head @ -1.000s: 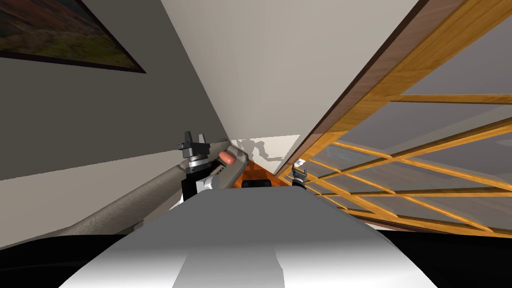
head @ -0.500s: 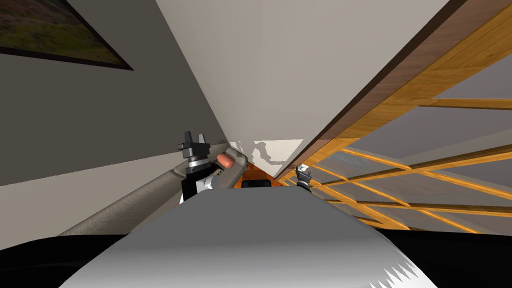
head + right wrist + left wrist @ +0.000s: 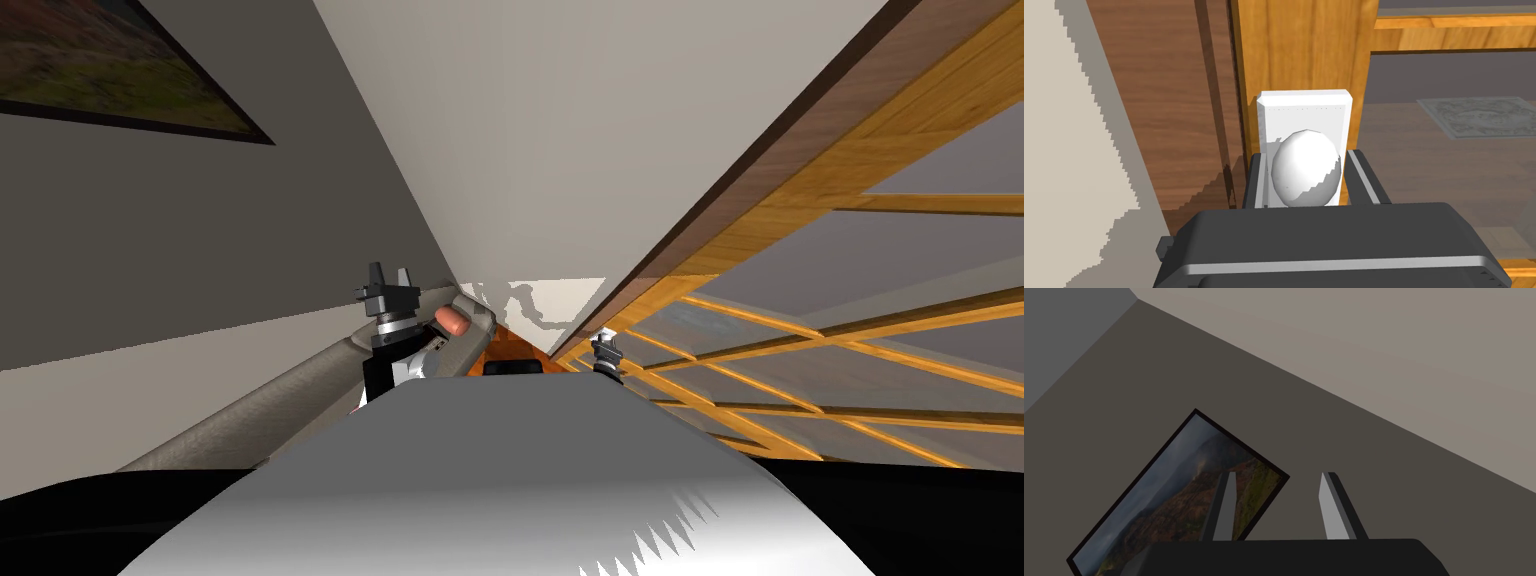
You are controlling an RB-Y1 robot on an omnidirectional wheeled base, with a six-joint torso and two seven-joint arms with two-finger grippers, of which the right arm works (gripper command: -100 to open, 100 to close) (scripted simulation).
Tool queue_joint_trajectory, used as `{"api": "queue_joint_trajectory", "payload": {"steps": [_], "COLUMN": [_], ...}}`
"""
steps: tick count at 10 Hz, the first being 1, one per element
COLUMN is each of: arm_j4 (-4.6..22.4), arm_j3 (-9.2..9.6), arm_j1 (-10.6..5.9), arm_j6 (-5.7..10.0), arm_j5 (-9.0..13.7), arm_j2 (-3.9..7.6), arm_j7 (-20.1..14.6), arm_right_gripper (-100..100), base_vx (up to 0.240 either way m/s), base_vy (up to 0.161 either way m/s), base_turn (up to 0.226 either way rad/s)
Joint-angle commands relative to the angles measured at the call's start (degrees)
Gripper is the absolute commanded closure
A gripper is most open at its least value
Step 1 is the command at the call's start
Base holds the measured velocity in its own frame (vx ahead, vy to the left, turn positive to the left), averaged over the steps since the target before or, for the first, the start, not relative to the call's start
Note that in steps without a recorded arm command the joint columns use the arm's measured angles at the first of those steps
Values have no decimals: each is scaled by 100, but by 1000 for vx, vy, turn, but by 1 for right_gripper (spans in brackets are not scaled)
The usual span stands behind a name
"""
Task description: Pull the door open
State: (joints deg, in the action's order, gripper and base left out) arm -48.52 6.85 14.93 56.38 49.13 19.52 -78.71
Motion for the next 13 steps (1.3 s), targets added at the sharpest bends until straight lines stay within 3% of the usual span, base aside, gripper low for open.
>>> {"api": "queue_joint_trajectory", "payload": {"steps": [1, 9, 10, 13], "arm_j4": [0, -346, -346, -440], "arm_j3": [3, 621, 567, 848], "arm_j1": [-4, 213, 201, 305], "arm_j6": [-9, -28, -31, 55], "arm_j5": [0, -342, -315, -485], "arm_j2": [-2, 294, 280, 377], "arm_j7": [-4, -399, -352, -490], "arm_right_gripper": [100, 100, 100, 100], "base_vx": [0, -221, -115, -193], "base_vy": [0, 17, 15, 0], "base_turn": [0, 66, 26, 62]}}
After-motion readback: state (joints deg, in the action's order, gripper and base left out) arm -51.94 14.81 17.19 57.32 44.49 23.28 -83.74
